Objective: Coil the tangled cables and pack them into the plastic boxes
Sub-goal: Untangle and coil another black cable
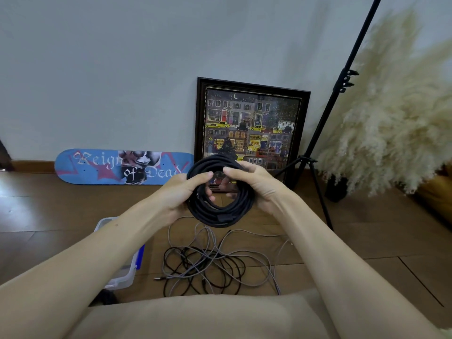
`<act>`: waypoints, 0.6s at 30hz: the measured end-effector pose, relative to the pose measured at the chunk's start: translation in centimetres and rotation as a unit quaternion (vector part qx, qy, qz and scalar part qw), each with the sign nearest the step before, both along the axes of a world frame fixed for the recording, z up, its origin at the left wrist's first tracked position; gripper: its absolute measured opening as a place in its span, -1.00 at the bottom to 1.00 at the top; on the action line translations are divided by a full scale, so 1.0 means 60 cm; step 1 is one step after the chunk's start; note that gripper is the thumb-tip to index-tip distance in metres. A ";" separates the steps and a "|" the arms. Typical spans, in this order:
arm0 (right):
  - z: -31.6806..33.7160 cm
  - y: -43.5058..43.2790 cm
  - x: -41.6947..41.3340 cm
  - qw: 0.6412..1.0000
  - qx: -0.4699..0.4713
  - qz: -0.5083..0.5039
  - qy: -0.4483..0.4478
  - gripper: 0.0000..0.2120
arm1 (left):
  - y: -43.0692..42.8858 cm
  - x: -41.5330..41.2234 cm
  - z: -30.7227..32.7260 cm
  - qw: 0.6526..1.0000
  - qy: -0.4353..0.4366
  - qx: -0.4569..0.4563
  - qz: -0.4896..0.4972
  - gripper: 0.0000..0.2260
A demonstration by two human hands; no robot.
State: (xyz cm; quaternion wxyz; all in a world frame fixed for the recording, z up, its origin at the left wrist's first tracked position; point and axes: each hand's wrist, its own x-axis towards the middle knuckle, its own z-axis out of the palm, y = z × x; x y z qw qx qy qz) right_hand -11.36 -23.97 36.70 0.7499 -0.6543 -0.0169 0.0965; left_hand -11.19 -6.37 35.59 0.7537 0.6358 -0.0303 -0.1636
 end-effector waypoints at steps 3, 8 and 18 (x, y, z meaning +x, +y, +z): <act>-0.003 -0.001 -0.003 0.997 -0.074 -0.013 -0.019 -0.72 | -0.007 -0.005 -0.004 0.999 -0.009 0.041 -0.017 -0.84; -0.005 -0.008 -0.005 0.999 -0.052 -0.004 0.009 -0.73 | -0.007 -0.006 0.001 0.999 0.013 0.019 -0.027 -0.86; -0.008 0.008 -0.010 0.991 0.048 0.020 0.123 -0.75 | 0.013 -0.005 0.007 0.993 0.049 -0.008 -0.103 -0.68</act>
